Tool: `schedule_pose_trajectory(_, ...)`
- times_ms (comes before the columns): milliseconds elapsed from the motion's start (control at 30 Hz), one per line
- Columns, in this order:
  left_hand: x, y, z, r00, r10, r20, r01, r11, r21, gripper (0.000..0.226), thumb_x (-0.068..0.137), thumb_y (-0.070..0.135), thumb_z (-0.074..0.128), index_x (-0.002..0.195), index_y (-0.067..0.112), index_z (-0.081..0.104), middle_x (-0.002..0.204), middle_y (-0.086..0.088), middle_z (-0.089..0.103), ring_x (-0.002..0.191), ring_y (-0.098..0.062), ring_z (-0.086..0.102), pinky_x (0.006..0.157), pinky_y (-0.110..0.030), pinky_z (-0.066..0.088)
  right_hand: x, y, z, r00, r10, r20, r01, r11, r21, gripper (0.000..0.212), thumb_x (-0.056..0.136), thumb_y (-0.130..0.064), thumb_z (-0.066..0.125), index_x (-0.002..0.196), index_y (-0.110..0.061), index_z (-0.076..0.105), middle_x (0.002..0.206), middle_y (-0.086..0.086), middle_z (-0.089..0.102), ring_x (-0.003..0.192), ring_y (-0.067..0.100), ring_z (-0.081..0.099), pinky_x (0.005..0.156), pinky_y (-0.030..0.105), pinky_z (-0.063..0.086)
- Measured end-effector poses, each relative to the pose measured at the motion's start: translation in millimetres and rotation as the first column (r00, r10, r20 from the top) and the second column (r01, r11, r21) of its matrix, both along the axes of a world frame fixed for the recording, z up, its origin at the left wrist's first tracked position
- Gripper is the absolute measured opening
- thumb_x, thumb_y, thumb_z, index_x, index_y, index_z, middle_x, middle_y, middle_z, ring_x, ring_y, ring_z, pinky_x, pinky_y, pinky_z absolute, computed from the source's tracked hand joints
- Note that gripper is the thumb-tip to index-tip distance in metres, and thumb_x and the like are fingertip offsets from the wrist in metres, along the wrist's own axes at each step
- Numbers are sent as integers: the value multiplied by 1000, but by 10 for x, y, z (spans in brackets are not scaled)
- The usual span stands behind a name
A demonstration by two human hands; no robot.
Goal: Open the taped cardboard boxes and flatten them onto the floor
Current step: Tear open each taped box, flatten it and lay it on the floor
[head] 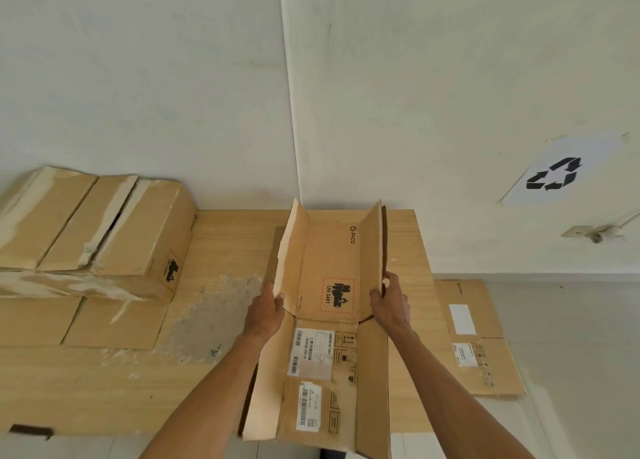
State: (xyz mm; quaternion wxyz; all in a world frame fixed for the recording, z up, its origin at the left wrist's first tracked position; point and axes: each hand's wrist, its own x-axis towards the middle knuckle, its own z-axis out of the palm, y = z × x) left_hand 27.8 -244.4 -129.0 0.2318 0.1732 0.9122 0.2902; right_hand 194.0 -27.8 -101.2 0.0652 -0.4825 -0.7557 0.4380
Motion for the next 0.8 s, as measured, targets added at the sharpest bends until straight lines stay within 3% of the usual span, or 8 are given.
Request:
schedule_pose_trajectory(100,58,-40,87,1000,4,-22,-4,1000,16,28,106,35,39,126,15,42,99,-19,63,87,-35,62,73,-42,50,45,-94,123,999,15,-47,-14,1000,27,46,102,-25,48,146,-21,35,100,1,75,83,24,72,74,46,60)
schedule_pose_trajectory(267,253,-79,258,993,-7,-114,16,997,77,19,107,29,41,117,13,43,89,-16,63,78,-34,61,64,-38,45,260,-230,435,989,23,-146,-17,999,45,49,103,-19,45,150,-20,33,109,2,75,84,20,71,75,42,59)
schedule_pose_trajectory(433,594,-42,298,993,-14,-113,30,989,144,17,107,33,39,112,17,41,85,-14,61,77,-35,60,63,-40,46,618,-189,628,989,-44,-142,66,985,159,46,102,-13,45,148,-17,38,101,5,74,75,21,71,64,38,59)
schedule_pose_trajectory(567,839,159,290,993,-57,-103,74,984,163,15,106,35,40,109,20,42,83,-11,63,75,-34,61,64,-44,51,934,-61,651,988,-61,-139,88,976,199,47,100,-15,46,146,-17,40,111,6,74,84,26,72,72,47,61)
schedule_pose_trajectory(800,1186,752,277,989,-97,-113,114,982,153,14,106,34,41,103,21,40,77,-11,61,74,-35,58,59,-38,40,1469,507,640,991,-70,-110,89,980,179,52,97,-2,45,147,-10,38,111,9,72,77,22,67,63,37,59)
